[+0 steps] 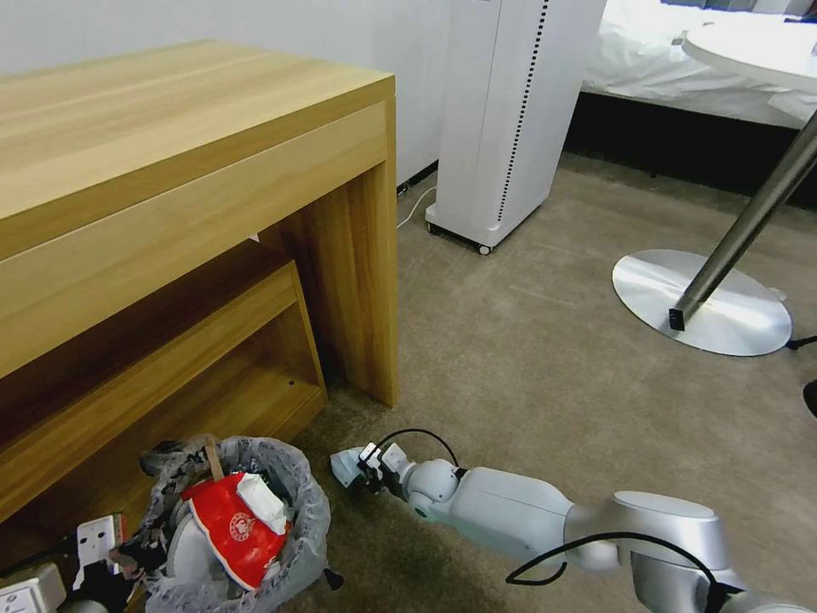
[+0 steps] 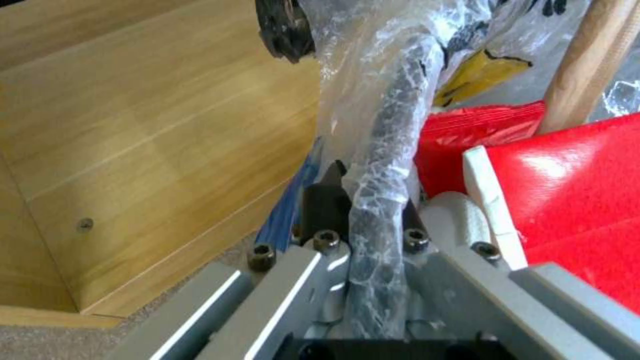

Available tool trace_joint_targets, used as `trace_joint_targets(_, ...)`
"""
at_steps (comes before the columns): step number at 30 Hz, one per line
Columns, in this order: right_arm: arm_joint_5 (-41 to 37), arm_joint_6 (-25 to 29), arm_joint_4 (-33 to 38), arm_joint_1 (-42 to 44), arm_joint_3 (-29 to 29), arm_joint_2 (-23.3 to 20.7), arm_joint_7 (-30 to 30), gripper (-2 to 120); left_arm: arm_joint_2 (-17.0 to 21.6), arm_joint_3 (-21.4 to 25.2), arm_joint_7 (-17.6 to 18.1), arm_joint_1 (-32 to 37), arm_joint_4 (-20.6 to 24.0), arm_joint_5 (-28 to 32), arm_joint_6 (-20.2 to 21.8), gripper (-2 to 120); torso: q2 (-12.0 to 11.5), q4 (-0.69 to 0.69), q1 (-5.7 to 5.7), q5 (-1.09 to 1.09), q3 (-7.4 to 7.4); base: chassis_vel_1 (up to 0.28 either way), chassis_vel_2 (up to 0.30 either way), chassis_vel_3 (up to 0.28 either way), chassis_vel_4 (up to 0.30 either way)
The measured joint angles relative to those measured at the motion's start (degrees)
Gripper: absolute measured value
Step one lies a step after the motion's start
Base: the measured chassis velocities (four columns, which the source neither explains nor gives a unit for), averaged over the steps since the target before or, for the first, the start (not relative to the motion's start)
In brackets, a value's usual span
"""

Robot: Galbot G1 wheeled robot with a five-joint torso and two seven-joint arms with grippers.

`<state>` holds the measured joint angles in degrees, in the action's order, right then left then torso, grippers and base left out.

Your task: Pick up the trash bin and place the garbage on the floor into it.

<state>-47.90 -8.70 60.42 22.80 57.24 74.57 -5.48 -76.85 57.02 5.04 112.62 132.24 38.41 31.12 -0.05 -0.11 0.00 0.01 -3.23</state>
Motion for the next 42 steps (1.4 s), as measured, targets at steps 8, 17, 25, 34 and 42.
trace_joint_targets(8,0.7,3.6,12.7,0.5,-3.8,-11.7,-0.3,0,0.2,-0.6,0.1,0.0,-0.2,0.0,0.2,0,0.0,-0.02,0.00,-0.02,0.00,0.000,0.000,0.000,0.000)
trace_joint_targets(17,2.8,11.4,42.1,3.2,-15.5,-28.0,0.4,0,0.6,-1.4,0.0,0.2,0.0,-0.4,0.5,0,0.0,0.00,0.00,0.00,0.01,0.000,0.000,0.000,0.000)
trace_joint_targets(25,-0.7,16.1,55.6,-3.1,-13.9,-31.6,4.0,0,0.8,-1.6,0.0,0.1,0.6,-0.4,0.7,0,0.0,-0.01,0.00,-0.01,0.00,0.000,0.000,0.000,0.000)
trace_joint_targets(34,-8.5,16.5,60.6,-13.5,-0.6,-26.2,6.4,0,0.2,-1.7,0.1,0.3,2.0,-0.5,1.0,0,0.0,0.00,-0.01,-0.02,0.00,0.000,0.000,0.000,0.000)
trace_joint_targets(42,-11.1,14.4,59.4,-16.3,6.6,-23.3,4.5,0,-0.4,-1.6,0.2,0.5,3.3,-0.5,1.2,0,0.0,0.00,0.00,-0.02,0.00,0.000,0.000,0.000,0.000)
